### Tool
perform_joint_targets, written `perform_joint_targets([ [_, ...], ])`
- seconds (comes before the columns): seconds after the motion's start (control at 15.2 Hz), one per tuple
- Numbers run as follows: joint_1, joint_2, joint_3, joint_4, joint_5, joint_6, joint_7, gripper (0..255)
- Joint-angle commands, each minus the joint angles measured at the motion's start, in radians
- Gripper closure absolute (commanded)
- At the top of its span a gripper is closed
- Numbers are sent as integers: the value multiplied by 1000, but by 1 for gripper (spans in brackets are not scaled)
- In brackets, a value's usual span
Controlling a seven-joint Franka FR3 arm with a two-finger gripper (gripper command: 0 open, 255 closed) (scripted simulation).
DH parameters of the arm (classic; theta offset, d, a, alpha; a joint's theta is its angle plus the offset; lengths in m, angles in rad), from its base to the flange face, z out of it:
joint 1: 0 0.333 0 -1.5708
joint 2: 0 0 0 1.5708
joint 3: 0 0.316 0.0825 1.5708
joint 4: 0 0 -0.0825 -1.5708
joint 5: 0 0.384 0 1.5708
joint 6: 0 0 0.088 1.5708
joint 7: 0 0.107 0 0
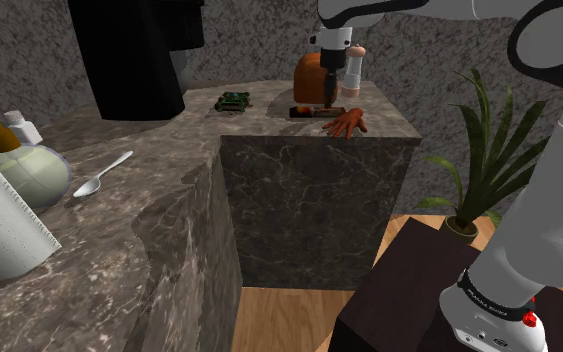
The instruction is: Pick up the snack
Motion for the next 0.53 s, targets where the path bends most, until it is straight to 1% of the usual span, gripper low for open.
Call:
perform_joint_targets([
  [0.0,-10,81,-2,99,14,-16,-47,0],
  [0.07,-17,128,-1,163,22,-32,-67,0],
  [0.13,-20,152,0,196,26,-41,-77,0],
  [0.46,-17,144,2,118,24,29,-78,0],
])
